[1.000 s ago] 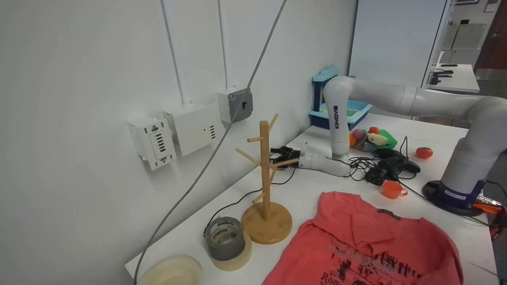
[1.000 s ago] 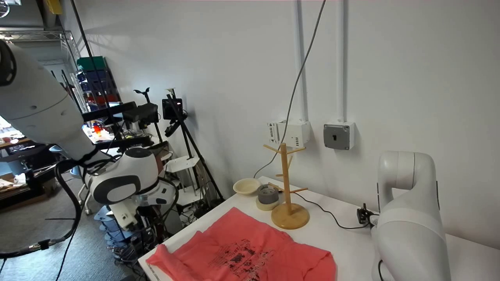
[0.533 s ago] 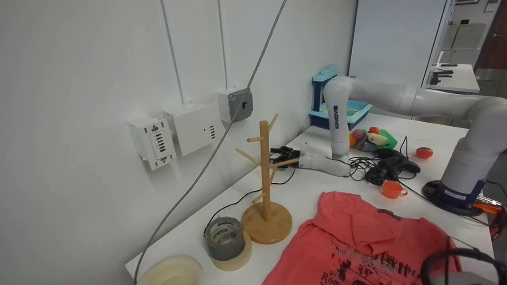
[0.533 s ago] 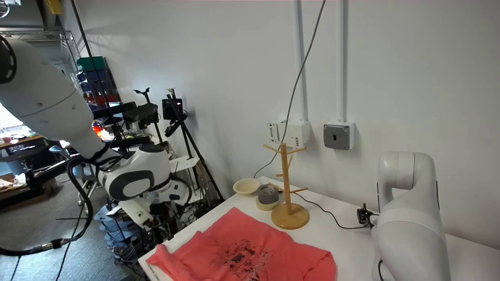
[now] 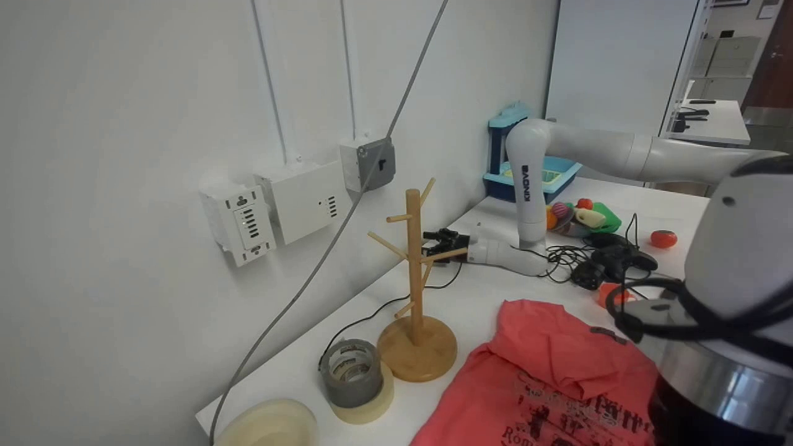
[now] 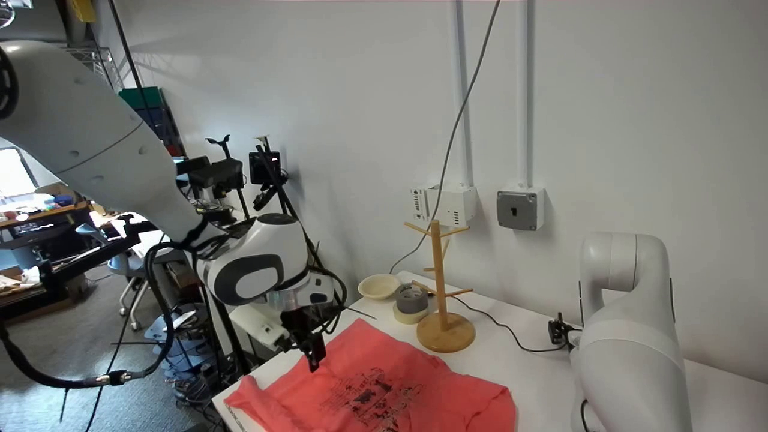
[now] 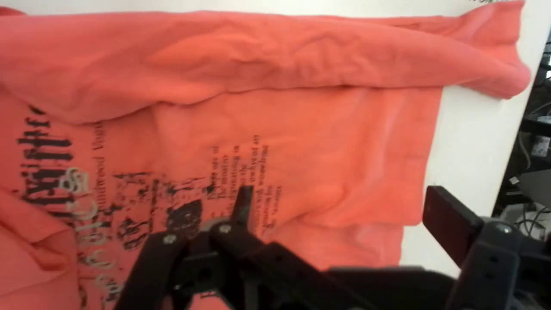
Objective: Unfold the sweatshirt sleeves
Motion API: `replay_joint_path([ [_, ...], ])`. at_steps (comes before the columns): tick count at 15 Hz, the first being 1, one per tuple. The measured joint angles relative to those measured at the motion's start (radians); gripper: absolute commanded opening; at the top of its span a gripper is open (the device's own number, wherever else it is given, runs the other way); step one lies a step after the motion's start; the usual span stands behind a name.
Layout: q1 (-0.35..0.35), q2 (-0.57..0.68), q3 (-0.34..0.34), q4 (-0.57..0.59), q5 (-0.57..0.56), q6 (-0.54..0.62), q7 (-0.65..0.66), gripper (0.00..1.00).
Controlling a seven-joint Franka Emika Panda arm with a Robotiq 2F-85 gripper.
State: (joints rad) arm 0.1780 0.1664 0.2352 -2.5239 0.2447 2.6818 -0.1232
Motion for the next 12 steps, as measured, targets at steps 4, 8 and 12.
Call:
replay_joint_path([
  [4, -0.06, -0.013, -0.077, 0.037, -0.072, -0.011, -0.001, 1.0],
  [8, -0.064, -0.008, -0.074, 0.039, -0.074, -0.011, 0.001, 1.0],
  [12, -0.063, -0.007, -0.071, 0.039, -0.074, -0.011, 0.002, 1.0],
])
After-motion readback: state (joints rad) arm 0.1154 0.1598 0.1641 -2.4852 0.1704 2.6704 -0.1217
